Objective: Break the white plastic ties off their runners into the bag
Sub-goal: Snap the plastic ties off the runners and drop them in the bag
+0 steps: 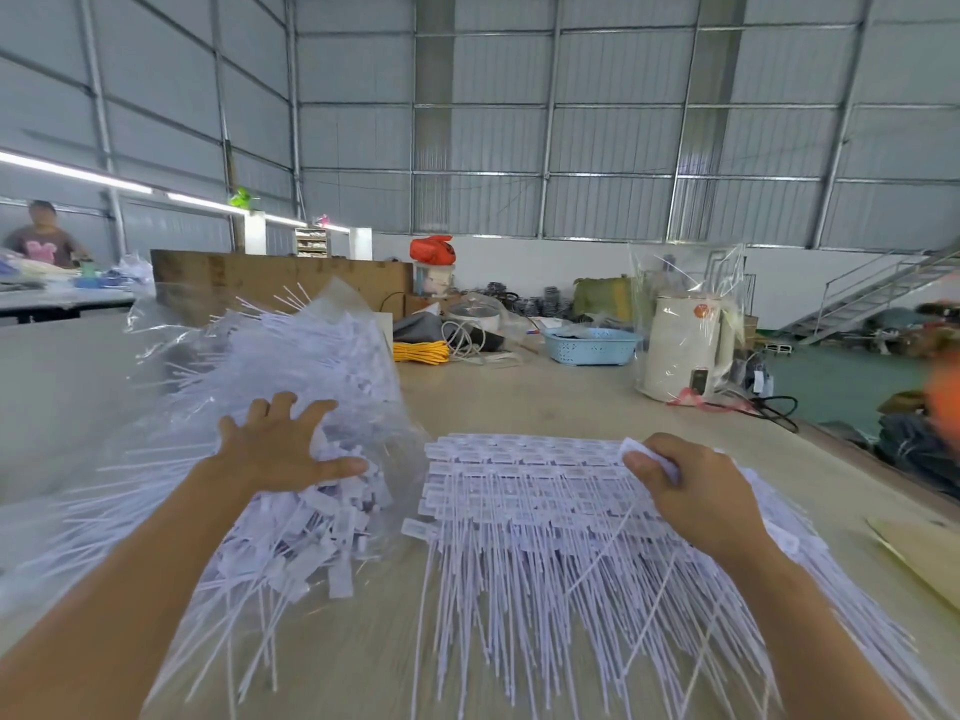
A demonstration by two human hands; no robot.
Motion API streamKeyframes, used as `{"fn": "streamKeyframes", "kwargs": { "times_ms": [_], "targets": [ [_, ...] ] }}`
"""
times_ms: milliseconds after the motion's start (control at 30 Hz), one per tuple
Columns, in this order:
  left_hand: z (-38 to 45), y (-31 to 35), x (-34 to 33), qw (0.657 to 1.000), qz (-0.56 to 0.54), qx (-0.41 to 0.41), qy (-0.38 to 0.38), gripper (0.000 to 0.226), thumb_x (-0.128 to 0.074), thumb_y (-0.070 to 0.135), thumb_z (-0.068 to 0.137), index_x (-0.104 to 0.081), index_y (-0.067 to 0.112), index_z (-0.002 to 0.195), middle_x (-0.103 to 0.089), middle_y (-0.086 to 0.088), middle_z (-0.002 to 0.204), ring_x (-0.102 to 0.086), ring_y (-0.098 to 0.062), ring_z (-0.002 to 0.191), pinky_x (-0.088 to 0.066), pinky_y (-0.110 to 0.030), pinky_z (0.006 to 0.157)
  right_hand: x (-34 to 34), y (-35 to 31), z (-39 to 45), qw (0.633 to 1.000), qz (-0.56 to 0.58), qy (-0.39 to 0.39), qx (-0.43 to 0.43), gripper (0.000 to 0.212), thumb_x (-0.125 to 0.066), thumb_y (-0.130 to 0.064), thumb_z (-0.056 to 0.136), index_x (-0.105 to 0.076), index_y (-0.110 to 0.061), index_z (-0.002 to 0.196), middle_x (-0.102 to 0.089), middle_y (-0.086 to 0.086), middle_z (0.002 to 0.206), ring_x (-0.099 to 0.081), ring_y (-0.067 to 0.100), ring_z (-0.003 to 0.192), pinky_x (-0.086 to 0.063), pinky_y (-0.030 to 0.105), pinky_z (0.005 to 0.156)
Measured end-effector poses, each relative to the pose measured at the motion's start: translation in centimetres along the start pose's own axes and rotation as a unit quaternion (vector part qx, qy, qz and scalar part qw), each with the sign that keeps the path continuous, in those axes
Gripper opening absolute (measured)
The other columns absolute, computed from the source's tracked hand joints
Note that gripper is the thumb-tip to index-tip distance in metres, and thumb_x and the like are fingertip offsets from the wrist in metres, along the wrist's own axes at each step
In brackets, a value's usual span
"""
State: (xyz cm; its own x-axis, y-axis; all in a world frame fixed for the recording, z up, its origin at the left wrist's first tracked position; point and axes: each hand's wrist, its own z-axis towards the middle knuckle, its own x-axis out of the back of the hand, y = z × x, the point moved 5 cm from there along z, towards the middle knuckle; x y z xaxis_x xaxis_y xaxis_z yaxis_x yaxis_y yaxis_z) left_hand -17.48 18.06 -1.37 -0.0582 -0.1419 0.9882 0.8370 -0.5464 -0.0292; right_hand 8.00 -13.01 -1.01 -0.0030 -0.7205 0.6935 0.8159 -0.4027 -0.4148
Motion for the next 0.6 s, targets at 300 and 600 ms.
{"fn": "streamKeyframes", "kwargs": {
  "times_ms": [300, 600],
  "targets": [
    [-4.2, 12.0, 6.4, 0.959, -0.184, -0.170, 0.135, 0.080, -0.046, 0.077, 0.070, -0.050, 0.023, 0.129, -0.058, 0.002, 0.121, -0.055, -0.019, 0.108, -0.045, -0.039, 0.094, -0.1, -0.9, -0.3, 0.996, 0.083, -0.025, 0.010, 0.021, -0.056, -0.035, 0.091, -0.050, -0.025, 0.108, -0.057, 0.000, 0.082, -0.055, 0.023, 0.075, -0.043, 0.034, 0.066],
    [-8.0, 26.9, 1.3, 0.720, -0.644, -0.226, -0.128, 0.029, -0.059, 0.047, 0.087, -0.067, 0.020, 0.081, -0.071, -0.008, 0.085, -0.066, -0.019, 0.078, -0.055, -0.032, 0.074, -0.2, -0.7, -0.1, 0.975, 0.218, -0.028, 0.016, 0.043, -0.068, -0.011, 0.081, -0.040, -0.028, 0.109, -0.067, 0.003, 0.081, -0.064, 0.016, 0.074, -0.049, 0.023, 0.062]
  ]
}}
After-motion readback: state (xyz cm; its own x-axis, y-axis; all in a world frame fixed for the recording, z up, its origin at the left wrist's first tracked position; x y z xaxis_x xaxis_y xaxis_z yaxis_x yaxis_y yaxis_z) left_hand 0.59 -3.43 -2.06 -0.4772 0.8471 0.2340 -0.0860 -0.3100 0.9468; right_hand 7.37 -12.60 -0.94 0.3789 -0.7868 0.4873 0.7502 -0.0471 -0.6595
